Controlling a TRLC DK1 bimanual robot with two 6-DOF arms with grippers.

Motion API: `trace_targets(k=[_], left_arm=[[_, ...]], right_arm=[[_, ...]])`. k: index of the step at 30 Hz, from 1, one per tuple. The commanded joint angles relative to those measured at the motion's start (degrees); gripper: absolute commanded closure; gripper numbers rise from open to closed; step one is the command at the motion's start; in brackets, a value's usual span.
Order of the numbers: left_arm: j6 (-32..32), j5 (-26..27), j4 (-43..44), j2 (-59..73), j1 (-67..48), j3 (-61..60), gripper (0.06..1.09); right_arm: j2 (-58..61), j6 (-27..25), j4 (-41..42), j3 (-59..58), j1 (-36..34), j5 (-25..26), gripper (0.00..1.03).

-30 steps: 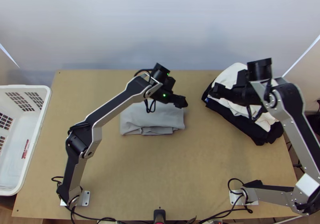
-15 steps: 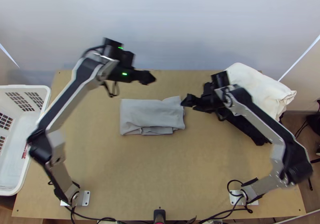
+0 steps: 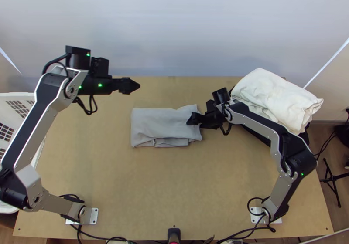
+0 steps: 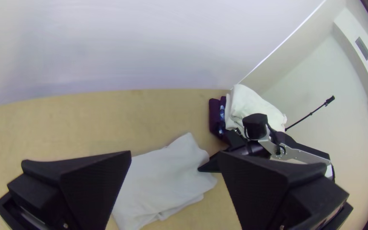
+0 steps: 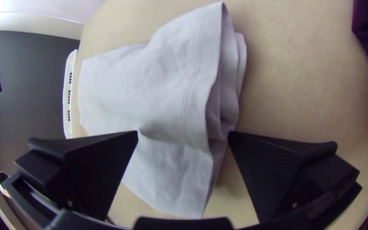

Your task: Fold the t-shirt

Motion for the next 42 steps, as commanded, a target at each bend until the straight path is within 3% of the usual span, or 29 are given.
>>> trace_targets(k=[1, 8, 15, 17, 18, 19, 20, 26, 34, 42], left_arm=[[-0.5, 0.0, 0.1, -3.9, 2.3, -3.2, 0.1], [-0.6, 0.0, 0.1, -6.5, 3.9, -5.4, 0.1], [-0.4, 0.0, 0.0, -9.5, 6.0, -8.1, 0.1], [-0.4, 0.0, -0.1, -10.3, 6.6, -8.5, 0.1], [-0.3, 0.0, -0.3, -10.7, 6.9, -8.5, 0.1], [-0.3, 0.0, -0.4, -10.9, 7.5, -8.5, 0.1], [-0.1, 0.0, -0.5, -11.3, 7.9, -8.6, 0.1], [0.8, 0.1, -0.6, -11.6, 9.7, -9.7, 0.1], [1.0, 0.1, 1.8, -11.1, 9.7, -13.0, 0.1], [0.4, 0.2, 5.1, -11.0, 8.6, -15.7, 0.1]], right_arm=[[3.2, -0.4, 2.7, 0.0, 1.0, 0.5, 0.04], [6.0, 0.2, 3.5, 2.4, 5.6, 2.0, 0.04], [11.0, 0.8, 4.2, 11.9, 13.7, 5.3, 0.07], [11.2, 0.7, 4.1, 13.7, 14.6, 5.7, 0.29], [10.7, 0.7, 4.1, 13.9, 14.6, 6.3, 0.57], [9.6, 0.5, 4.1, 13.9, 14.3, 6.7, 0.91], [7.7, 0.5, 4.0, 13.5, 13.7, 6.7, 0.99], [-9.8, 1.6, 2.3, 11.9, 9.6, 6.7, 1.0], [-20.4, 2.7, -6.8, 24.6, -0.8, 6.6, 1.0], [-19.1, -5.5, -12.3, 38.8, -16.2, 4.6, 1.0]])
